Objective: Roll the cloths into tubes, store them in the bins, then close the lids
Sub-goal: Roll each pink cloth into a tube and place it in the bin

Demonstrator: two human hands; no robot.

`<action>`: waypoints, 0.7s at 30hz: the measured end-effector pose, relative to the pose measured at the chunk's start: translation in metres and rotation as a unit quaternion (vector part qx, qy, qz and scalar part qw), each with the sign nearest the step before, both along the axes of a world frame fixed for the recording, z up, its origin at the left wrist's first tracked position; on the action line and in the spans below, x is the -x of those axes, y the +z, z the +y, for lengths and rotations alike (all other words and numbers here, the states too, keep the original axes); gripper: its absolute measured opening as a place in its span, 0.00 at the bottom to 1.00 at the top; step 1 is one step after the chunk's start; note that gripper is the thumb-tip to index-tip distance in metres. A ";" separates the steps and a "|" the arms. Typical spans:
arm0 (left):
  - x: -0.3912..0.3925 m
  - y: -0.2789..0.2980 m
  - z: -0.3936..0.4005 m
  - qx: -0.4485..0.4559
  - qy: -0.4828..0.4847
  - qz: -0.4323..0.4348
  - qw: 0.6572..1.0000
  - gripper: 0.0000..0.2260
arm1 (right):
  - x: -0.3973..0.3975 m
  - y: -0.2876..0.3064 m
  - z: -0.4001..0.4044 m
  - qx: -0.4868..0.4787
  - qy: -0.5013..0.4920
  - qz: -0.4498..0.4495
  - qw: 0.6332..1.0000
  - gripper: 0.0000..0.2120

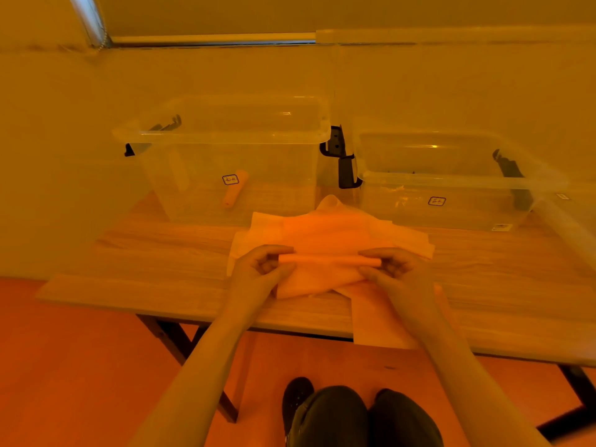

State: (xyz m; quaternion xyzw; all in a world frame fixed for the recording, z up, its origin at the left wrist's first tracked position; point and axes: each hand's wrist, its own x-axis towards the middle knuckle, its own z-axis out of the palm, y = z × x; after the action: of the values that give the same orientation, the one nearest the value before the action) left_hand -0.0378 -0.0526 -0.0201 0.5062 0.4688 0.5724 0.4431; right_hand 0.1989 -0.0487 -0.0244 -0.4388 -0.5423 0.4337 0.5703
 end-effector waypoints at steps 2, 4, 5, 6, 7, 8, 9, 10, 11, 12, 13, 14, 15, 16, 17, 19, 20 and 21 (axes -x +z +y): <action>0.001 -0.001 0.000 0.000 0.003 -0.008 1.000 0.14 | 0.000 0.001 0.000 0.000 -0.002 0.007 1.000 0.15; 0.001 -0.002 0.001 -0.003 0.011 -0.005 1.000 0.15 | 0.000 0.002 -0.001 -0.005 -0.004 0.005 1.000 0.15; 0.002 -0.003 0.000 -0.006 0.014 -0.002 1.000 0.15 | 0.000 0.003 -0.001 -0.008 -0.005 0.004 1.000 0.16; 0.002 -0.002 0.000 -0.008 0.017 0.000 1.000 0.15 | 0.000 0.003 -0.001 -0.008 -0.007 0.007 1.000 0.15; 0.002 -0.003 0.000 -0.010 0.020 0.003 1.000 0.14 | 0.001 0.002 -0.001 -0.006 -0.012 0.013 1.000 0.15; 0.002 -0.003 0.000 -0.011 0.022 0.007 1.000 0.14 | 0.001 0.002 -0.001 -0.005 -0.021 0.011 1.000 0.14; 0.002 -0.002 0.000 -0.012 0.022 0.012 1.000 0.13 | 0.001 0.001 0.000 -0.004 -0.031 0.001 0.999 0.13; 0.001 -0.001 0.000 -0.012 0.021 0.015 1.000 0.13 | 0.001 0.001 0.000 -0.006 -0.039 -0.011 0.999 0.12; 0.001 -0.001 -0.001 -0.011 0.017 0.012 1.000 0.13 | 0.001 0.001 0.000 -0.009 -0.045 -0.019 0.999 0.12; 0.001 0.000 -0.001 -0.008 0.013 0.005 1.000 0.14 | 0.000 0.001 0.000 -0.013 -0.048 -0.024 0.998 0.11; 0.001 0.000 -0.001 -0.005 0.010 -0.001 1.000 0.14 | 0.000 0.000 0.000 -0.015 -0.052 -0.026 0.998 0.11; 0.001 0.000 -0.001 -0.004 0.011 -0.003 1.000 0.14 | 0.000 0.001 0.000 -0.016 -0.052 -0.025 0.998 0.11; 0.001 -0.001 0.000 -0.005 0.014 0.001 1.000 0.14 | 0.000 0.002 -0.001 -0.015 -0.050 -0.021 0.998 0.12; 0.002 -0.001 0.000 -0.008 0.018 0.006 1.000 0.14 | 0.000 0.003 -0.001 -0.014 -0.047 -0.015 0.999 0.12; 0.002 -0.002 0.000 -0.010 0.021 0.012 1.000 0.14 | 0.001 0.003 -0.002 -0.013 -0.042 -0.008 0.999 0.13; 0.001 -0.003 0.001 -0.015 0.025 0.026 0.999 0.13 | 0.001 0.005 -0.003 -0.008 -0.032 0.002 0.999 0.14; 0.002 -0.004 0.001 -0.017 0.026 0.033 0.999 0.13 | 0.001 0.006 -0.003 -0.006 -0.025 0.004 1.000 0.15; 0.002 -0.004 0.001 -0.018 0.027 0.036 0.999 0.12 | 0.001 0.006 -0.003 -0.005 -0.021 0.003 1.000 0.15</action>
State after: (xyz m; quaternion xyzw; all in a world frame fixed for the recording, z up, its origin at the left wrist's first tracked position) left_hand -0.0396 -0.0517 -0.0245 0.5218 0.4877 0.5738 0.4008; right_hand 0.1984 -0.0519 -0.0188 -0.4455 -0.5335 0.4203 0.5832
